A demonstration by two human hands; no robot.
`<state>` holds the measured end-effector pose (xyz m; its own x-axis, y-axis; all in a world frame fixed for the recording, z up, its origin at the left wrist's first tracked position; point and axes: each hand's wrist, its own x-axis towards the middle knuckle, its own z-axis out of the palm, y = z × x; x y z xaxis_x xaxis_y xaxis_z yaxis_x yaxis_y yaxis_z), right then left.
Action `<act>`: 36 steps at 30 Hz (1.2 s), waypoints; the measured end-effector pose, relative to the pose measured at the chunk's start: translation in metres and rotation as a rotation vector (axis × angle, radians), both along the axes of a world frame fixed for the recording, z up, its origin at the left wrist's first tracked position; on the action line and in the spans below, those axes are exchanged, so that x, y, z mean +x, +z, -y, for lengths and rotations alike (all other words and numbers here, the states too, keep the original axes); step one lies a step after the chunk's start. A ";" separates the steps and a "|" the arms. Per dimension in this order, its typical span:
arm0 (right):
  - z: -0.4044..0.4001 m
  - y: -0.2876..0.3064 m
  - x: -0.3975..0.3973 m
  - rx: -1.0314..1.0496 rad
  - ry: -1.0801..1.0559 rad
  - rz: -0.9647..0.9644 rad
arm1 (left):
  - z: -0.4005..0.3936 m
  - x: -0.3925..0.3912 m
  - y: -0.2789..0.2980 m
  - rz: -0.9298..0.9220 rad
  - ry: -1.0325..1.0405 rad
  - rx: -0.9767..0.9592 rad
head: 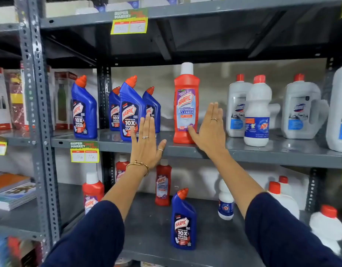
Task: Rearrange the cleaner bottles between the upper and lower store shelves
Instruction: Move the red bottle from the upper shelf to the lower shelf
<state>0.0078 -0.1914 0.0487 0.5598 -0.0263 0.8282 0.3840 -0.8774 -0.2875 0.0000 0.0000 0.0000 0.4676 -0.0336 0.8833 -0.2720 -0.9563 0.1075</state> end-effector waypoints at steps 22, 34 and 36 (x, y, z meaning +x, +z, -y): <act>-0.060 0.013 0.049 0.319 0.002 -0.023 | -0.029 0.032 -0.032 -0.033 -0.038 0.022; -0.030 0.015 0.004 0.312 -0.019 0.003 | -0.028 0.019 -0.024 -0.125 -0.005 0.067; -0.023 0.015 -0.008 0.305 -0.031 0.018 | -0.030 0.015 -0.024 -0.143 -0.006 0.074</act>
<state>0.0000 -0.1686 0.0635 0.5403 -0.2923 0.7891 0.3655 -0.7631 -0.5330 0.0154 0.0298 -0.0236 0.5883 -0.0995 0.8025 -0.2648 -0.9614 0.0749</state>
